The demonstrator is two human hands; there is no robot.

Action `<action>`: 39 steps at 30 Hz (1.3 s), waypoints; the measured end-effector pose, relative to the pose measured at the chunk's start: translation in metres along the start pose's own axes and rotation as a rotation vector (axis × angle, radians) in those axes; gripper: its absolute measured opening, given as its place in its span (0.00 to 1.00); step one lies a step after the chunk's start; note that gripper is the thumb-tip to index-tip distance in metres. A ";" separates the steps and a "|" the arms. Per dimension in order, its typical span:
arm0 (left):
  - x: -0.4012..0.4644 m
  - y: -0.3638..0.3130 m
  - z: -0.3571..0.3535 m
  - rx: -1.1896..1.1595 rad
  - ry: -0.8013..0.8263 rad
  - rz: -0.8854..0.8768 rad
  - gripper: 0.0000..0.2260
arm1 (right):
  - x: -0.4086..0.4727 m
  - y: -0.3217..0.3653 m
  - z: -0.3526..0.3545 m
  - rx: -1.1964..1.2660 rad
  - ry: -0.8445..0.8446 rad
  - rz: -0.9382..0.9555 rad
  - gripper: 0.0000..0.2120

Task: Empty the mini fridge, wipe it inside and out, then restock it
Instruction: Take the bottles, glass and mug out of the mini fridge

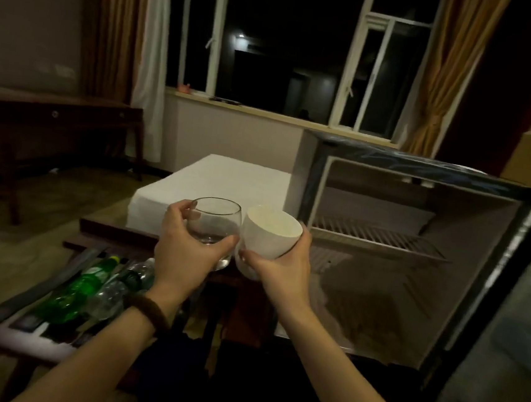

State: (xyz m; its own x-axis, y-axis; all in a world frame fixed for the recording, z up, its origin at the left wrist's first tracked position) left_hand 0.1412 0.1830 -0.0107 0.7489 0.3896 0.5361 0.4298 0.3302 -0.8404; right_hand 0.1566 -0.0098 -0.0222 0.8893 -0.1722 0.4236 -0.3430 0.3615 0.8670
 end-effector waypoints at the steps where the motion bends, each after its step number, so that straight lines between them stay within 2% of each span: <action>1: 0.003 0.009 0.010 -0.004 -0.005 0.016 0.36 | -0.001 0.000 -0.014 0.010 0.019 -0.003 0.50; 7: 0.027 0.068 0.049 0.007 -0.010 0.109 0.38 | 0.010 -0.011 -0.087 0.039 0.116 -0.014 0.52; 14: 0.062 0.151 0.045 0.098 0.021 0.181 0.39 | 0.049 -0.055 -0.156 0.030 0.164 -0.049 0.39; 15: 0.066 0.165 0.040 0.115 0.027 0.198 0.40 | 0.055 -0.066 -0.165 0.015 0.159 -0.061 0.40; 19: 0.079 0.219 0.016 0.146 0.048 0.243 0.41 | 0.080 -0.117 -0.191 -0.021 0.165 -0.150 0.54; 22: 0.092 0.255 -0.009 0.162 0.095 0.271 0.41 | 0.095 -0.154 -0.202 -0.060 0.157 -0.196 0.57; 25: 0.107 0.283 -0.039 0.117 0.139 0.305 0.40 | 0.113 -0.190 -0.212 -0.112 0.088 -0.268 0.56; 29: 0.122 0.312 -0.076 0.044 0.160 0.339 0.37 | 0.136 -0.236 -0.224 -0.138 -0.091 -0.403 0.53; 34: 0.132 0.351 -0.097 0.001 0.184 0.376 0.31 | 0.152 -0.276 -0.239 -0.153 -0.178 -0.414 0.51; 37: 0.140 0.368 -0.097 -0.034 0.174 0.404 0.32 | 0.157 -0.292 -0.236 -0.016 -0.266 -0.500 0.50; 39: 0.148 0.370 -0.097 -0.033 0.158 0.384 0.34 | 0.162 -0.297 -0.231 0.076 -0.333 -0.477 0.50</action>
State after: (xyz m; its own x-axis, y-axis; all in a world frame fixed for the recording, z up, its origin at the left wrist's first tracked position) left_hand 0.4600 0.2796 -0.2495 0.9250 0.3416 0.1666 0.1183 0.1578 -0.9804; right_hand 0.4722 0.0671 -0.2715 0.8119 -0.5830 0.0311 0.0397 0.1083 0.9933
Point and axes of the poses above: each hand's wrist, its own x-axis towards the middle knuckle, its own z-axis out of the back of the hand, y = z × x, the point moved 9 cm from there along x, towards the middle knuckle, and after that the axes turned 4 degrees about -x, right-handed, at the moved point
